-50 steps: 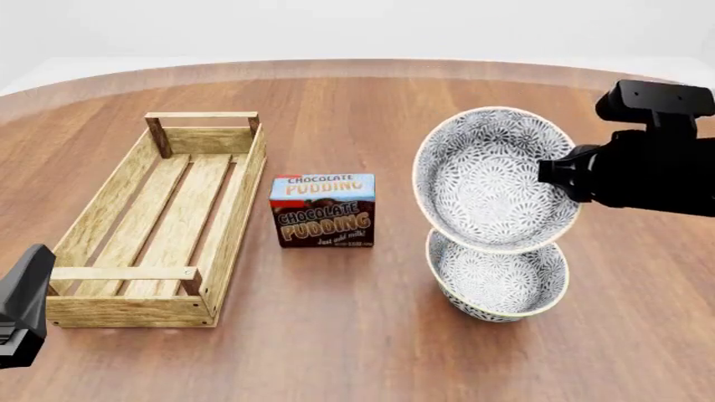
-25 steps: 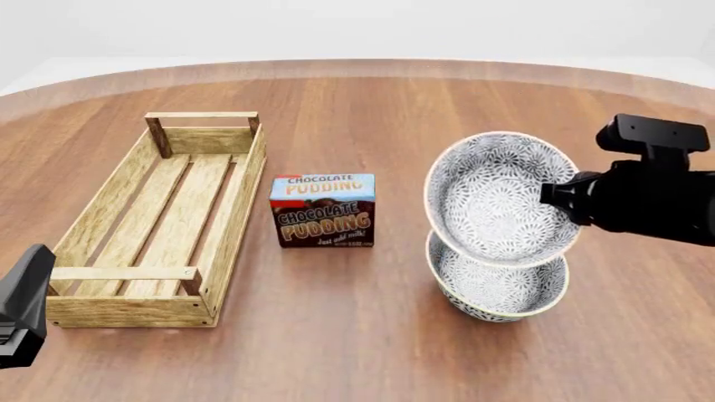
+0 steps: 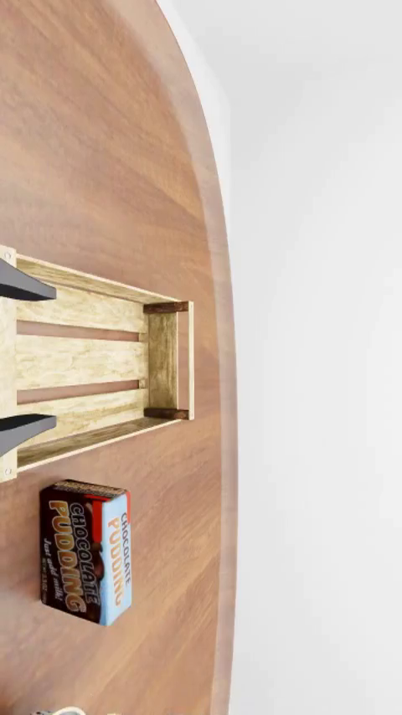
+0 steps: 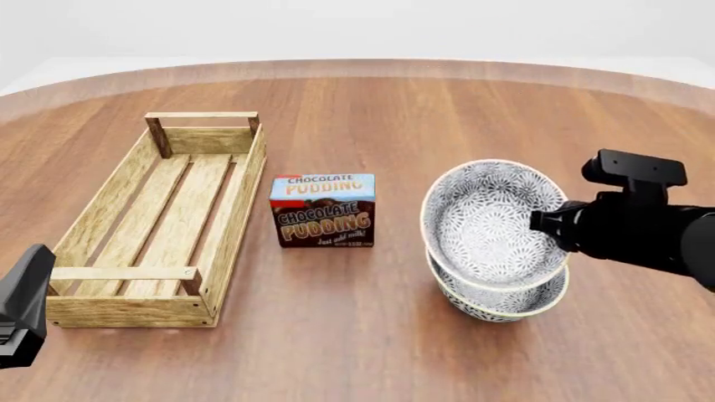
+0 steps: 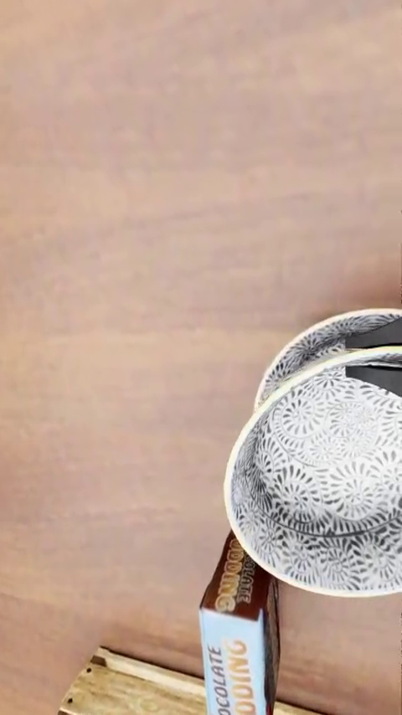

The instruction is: Stack the left bowl on the right bowl and place them in the tray.

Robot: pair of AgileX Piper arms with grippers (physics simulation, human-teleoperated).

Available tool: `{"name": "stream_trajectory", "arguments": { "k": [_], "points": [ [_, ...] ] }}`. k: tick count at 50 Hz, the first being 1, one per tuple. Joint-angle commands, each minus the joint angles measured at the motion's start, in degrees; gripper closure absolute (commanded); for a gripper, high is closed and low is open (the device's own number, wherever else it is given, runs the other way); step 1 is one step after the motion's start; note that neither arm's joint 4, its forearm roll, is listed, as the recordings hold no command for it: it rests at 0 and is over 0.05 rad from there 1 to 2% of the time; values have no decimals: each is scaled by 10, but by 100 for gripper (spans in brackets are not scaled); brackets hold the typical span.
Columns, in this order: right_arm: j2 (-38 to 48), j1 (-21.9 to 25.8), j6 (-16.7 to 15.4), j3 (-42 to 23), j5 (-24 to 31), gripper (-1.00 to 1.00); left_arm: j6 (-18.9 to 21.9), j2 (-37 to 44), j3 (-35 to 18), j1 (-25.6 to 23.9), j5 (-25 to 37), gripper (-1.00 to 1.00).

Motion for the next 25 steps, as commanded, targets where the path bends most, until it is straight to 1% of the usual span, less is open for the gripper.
{"name": "stream_trajectory", "arguments": {
  "k": [1,14,22,25],
  "points": [
    [11,3,11,16,-25,100,0,0,0,0,0,-100],
    [25,3,17,37,-54,100,0,0,0,0,0,-100],
    [29,1,17,39,-57,100,0,0,0,0,0,-100],
    [26,-4,10,35,-52,100,0,0,0,0,0,-100]
  ]
}}
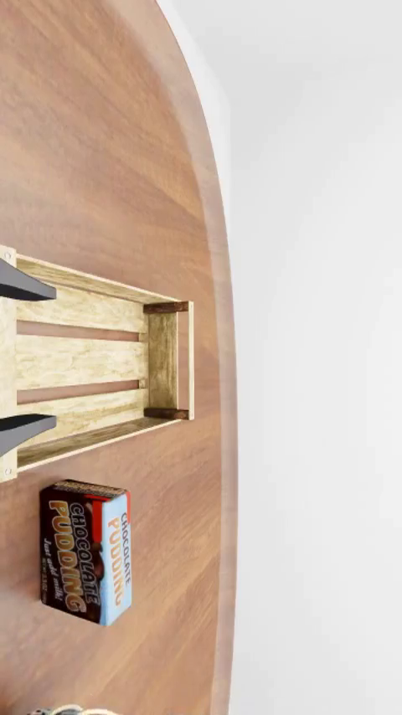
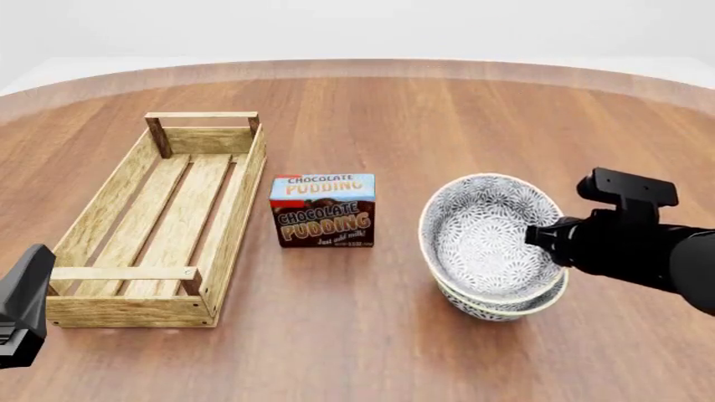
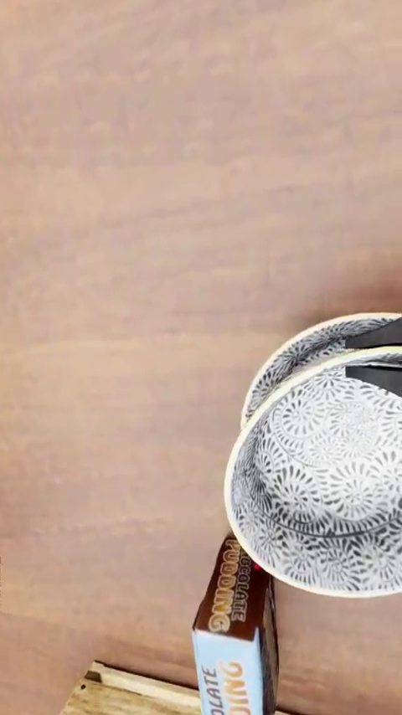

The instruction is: Stack the left bowl on the right bowl and place them in the tray.

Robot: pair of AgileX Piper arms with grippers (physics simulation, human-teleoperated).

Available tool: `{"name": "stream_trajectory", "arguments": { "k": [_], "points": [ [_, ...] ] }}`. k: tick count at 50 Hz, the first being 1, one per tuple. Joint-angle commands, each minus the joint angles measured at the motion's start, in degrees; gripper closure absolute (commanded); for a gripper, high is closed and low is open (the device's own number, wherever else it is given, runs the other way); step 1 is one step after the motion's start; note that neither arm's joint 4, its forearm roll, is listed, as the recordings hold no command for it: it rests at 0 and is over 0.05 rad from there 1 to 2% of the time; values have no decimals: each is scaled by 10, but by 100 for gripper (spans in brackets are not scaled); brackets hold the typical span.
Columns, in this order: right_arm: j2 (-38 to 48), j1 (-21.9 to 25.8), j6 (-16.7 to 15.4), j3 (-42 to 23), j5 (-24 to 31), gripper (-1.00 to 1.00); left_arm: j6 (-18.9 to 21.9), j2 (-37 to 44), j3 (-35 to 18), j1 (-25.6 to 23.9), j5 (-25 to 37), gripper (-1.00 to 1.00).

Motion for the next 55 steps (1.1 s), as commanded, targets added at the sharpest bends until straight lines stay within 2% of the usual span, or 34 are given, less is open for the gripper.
{"name": "stream_trajectory", "arguments": {
  "k": [1,3,4,9,28,34,42,47,55],
  "points": [
    [-4,-9,-9,-4,4,100,0,0,0,0,0,-100],
    [-18,-11,-15,-12,20,100,0,0,0,0,0,-100],
    [-25,-11,-18,-17,26,-100,0,0,0,0,0,-100],
    [-41,-15,-20,-31,47,-100,0,0,0,0,0,-100],
    [-46,-21,-25,-40,58,-100,0,0,0,0,0,-100],
    [-44,-26,-22,-23,49,-100,0,0,0,0,0,-100],
    [-70,-35,-11,-5,61,-100,0,0,0,0,0,-100],
    [-67,-13,21,26,49,-100,0,0,0,0,0,-100],
    [-67,-21,26,30,54,-100,0,0,0,0,0,-100]
  ]
}}
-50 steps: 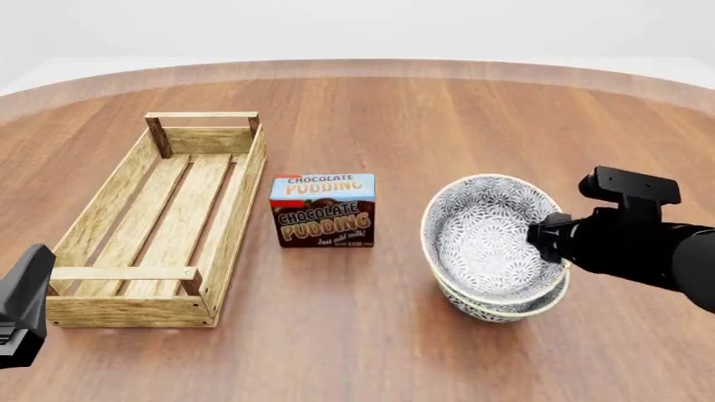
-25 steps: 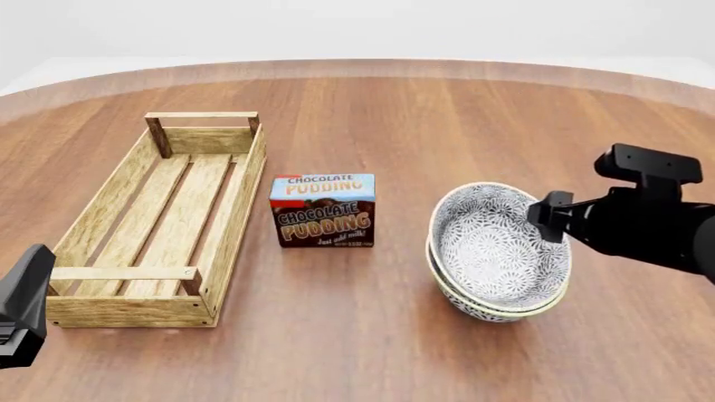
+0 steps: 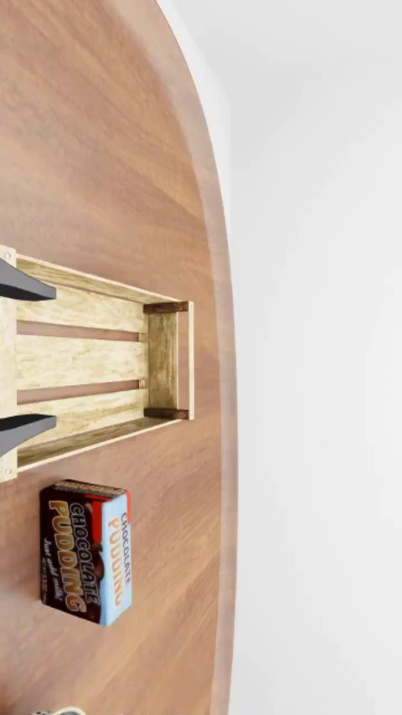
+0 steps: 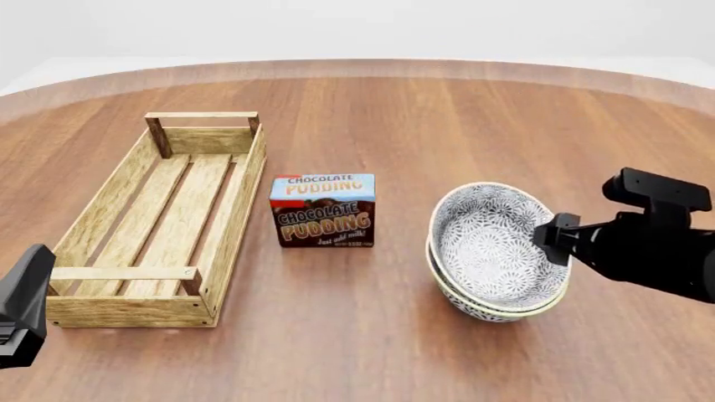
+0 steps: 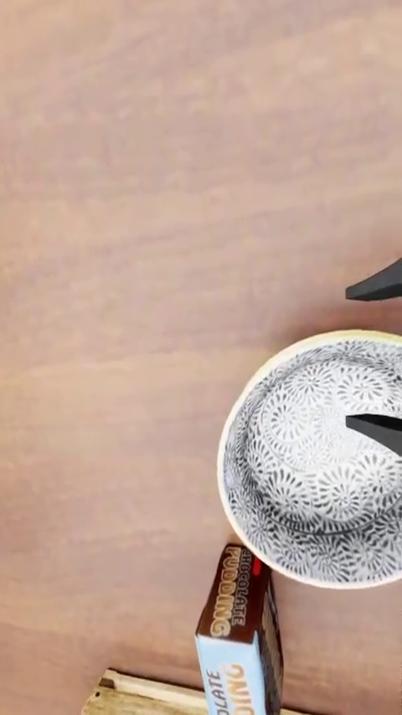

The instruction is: Stack the left bowl on the right bowl and place them in the tray.

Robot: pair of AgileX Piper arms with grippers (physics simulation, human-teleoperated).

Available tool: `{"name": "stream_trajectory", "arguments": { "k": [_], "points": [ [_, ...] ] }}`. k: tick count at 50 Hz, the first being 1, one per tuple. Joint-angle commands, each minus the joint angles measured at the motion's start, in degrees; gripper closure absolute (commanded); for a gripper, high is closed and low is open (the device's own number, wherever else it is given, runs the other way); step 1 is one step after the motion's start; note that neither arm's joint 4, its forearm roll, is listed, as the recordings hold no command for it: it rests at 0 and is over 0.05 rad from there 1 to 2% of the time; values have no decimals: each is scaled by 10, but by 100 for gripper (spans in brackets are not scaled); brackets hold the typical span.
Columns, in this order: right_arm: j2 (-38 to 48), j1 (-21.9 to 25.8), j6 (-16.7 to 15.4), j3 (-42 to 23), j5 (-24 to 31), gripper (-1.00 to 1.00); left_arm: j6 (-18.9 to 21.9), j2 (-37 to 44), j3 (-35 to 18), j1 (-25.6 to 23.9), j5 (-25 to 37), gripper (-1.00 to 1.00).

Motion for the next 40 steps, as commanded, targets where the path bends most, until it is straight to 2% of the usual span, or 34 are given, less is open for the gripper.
{"name": "stream_trajectory", "arguments": {
  "k": [1,7,13,20,29,40],
  "points": [
    [-3,2,22,19,0,-100,0,0,0,0,0,-100],
    [41,28,51,45,-47,-100,0,0,0,0,0,-100],
    [76,32,55,47,-74,-100,0,0,0,0,0,-100],
    [80,36,57,46,-75,-100,0,0,0,0,0,-100],
    [121,39,63,59,-116,-100,0,0,0,0,0,-100],
    [126,37,62,59,-119,-100,0,0,0,0,0,-100]
  ]
}}
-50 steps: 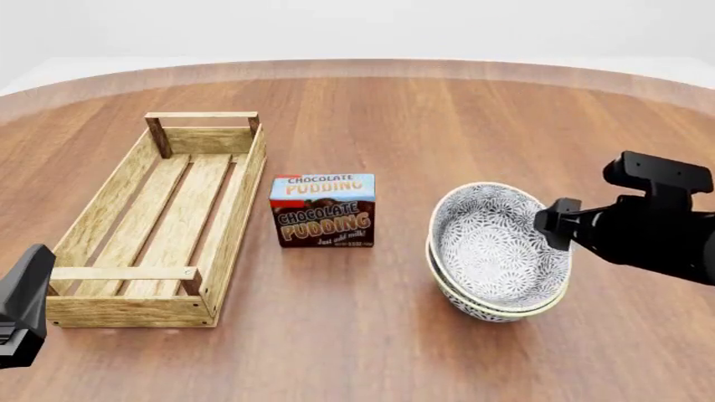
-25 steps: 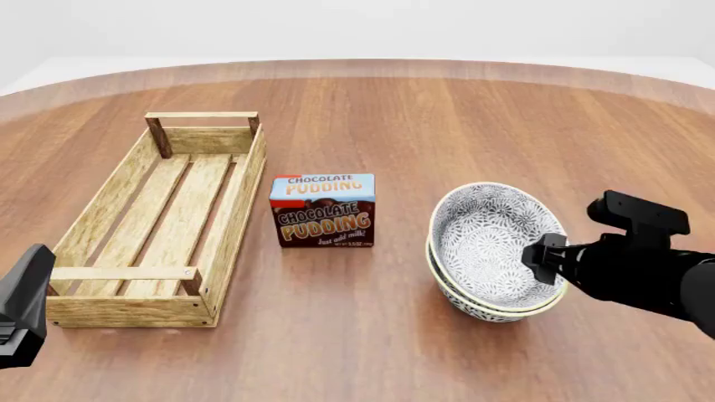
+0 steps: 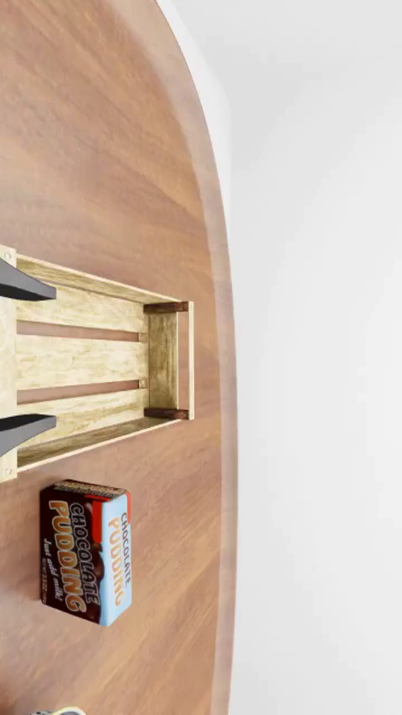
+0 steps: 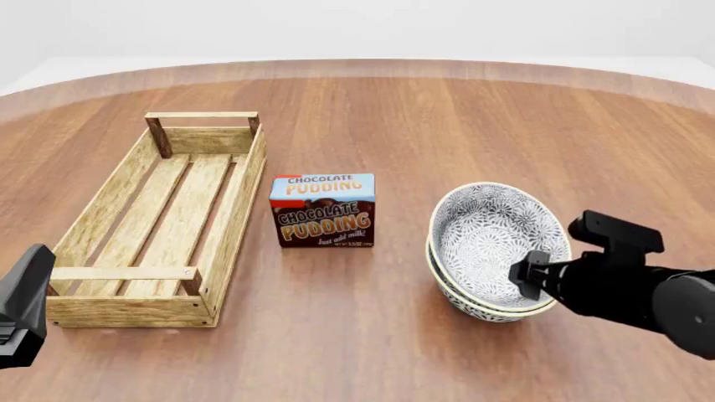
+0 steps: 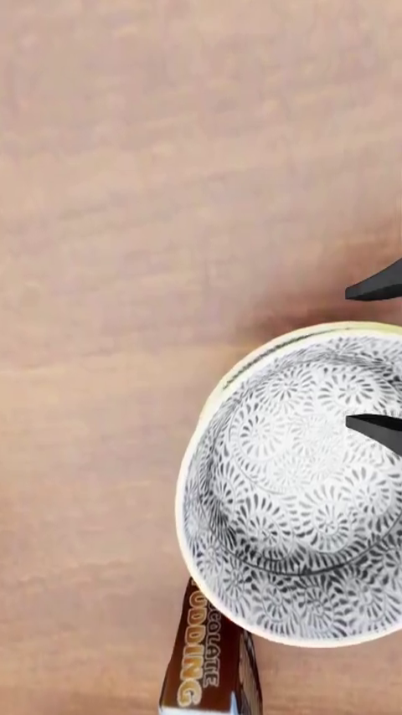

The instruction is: Stack the left bowl on the right bowl and place them in the tray.

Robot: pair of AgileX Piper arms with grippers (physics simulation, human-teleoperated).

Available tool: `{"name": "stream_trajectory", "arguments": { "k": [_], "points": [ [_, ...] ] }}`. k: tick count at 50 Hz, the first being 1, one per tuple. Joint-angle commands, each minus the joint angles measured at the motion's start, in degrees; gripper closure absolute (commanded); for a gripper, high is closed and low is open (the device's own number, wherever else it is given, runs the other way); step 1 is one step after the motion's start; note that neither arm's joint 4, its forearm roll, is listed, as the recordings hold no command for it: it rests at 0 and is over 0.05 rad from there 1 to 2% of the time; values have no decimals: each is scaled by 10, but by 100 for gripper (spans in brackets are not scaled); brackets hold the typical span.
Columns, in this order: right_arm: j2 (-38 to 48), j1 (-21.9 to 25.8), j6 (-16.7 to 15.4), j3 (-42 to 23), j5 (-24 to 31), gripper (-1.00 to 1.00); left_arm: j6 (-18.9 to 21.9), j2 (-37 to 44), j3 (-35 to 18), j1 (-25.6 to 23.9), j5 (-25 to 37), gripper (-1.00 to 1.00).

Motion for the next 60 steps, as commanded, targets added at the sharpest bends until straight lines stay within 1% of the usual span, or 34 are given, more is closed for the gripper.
{"name": "stream_trajectory", "arguments": {
  "k": [1,2,3,8,11,20,25,27,34,39,40,42,44,47,49,51,56,58,60],
  "points": [
    [16,-4,-1,4,-14,-100,0,0,0,0,0,-100],
    [17,-8,-5,2,-12,-100,0,0,0,0,0,-100],
    [15,-10,-7,1,-10,100,0,0,0,0,0,-100],
    [3,-17,-16,-6,6,100,0,0,0,0,0,-100],
    [-9,-25,-25,-16,26,100,0,0,0,0,0,-100],
    [-40,-42,-37,-35,62,100,0,0,0,0,0,-100],
    [-71,-51,-43,-49,91,100,0,0,0,0,0,-100],
    [-87,-56,-52,-59,105,100,0,0,0,0,0,-100],
    [-133,-38,-49,-76,142,100,0,0,0,0,0,-100],
    [-171,-34,-51,-112,184,100,0,0,0,0,0,-100],
    [-171,-34,-51,-113,185,100,0,0,0,0,0,-100],
    [-178,-35,-52,-126,198,100,0,0,0,0,0,-100],
    [-195,-33,-56,-154,226,100,0,0,0,0,0,-100],
    [-205,-31,-56,-170,241,100,0,0,0,0,0,-100],
    [-217,-27,-57,-208,268,100,0,0,0,0,0,-100],
    [-221,-23,-56,-229,277,100,0,0,0,0,0,-100],
    [-213,-6,-59,-292,299,100,0,0,0,0,0,-100],
    [-197,-2,-62,-330,310,100,0,0,0,0,0,-100],
    [-186,1,-64,-352,314,100,0,0,0,0,0,-100]
  ]
}}
